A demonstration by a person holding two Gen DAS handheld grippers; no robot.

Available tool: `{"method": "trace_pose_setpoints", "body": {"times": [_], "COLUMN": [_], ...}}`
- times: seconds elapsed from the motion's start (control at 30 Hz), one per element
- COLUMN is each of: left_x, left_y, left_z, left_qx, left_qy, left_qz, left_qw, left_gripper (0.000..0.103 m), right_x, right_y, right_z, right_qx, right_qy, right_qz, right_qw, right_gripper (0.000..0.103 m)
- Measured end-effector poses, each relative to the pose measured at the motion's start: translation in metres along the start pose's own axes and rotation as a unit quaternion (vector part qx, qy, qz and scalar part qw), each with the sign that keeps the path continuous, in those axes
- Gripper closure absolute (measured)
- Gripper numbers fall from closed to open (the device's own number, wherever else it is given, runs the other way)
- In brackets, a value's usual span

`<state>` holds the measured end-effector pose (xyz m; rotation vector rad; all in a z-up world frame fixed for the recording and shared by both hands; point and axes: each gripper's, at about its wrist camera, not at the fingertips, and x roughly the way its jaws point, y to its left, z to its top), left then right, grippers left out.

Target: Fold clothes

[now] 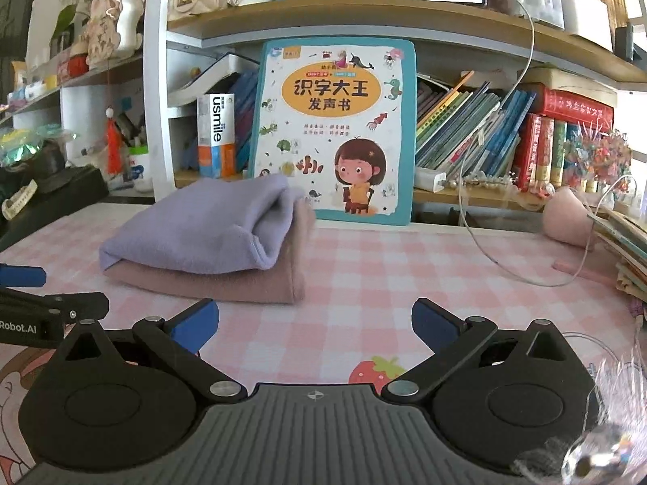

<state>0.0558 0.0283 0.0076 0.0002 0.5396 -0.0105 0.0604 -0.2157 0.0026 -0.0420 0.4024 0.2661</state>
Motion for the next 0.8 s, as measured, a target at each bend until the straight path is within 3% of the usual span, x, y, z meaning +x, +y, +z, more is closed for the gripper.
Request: {"method": "trace_pose_setpoints", "body": {"times": [0.27,0.47,0.63,0.8], "left_x": [-0.005,-0.004,-0.007,-0.005], "left_y": [-0.007,-0.004,-0.012,-0.009], "left_z": [0.000,0.001,0.000,0.001], "left_qx": [0.018,0.009,0.033,0.022], "left_qy": [-0.016,-0.015,-0.024,-0.021], "left_qz": [0.017,0.004,-0.002,0.004], "left_qw": [0.9996,0.9998,0.9992,0.9995], "left_gripper": [0.000,0.000,0.000,0.000], "right_x": [-0.005,-0.007,0.003,0.009], "right_y": [0.002,-0.001,-0.002,0.000], "right_z": [0.000,0.000,0.001,0.000], "right_qx": [-0.007,-0.001,0.005,0.004], "right_qy": [-0.016,-0.022,0.014,0.038], "right_qz": [-0.014,-0.005,0.023,0.017], "right_qw": [1.000,1.000,1.000,0.999], "right_gripper": [0.001,0.001,0.001,0.001]}}
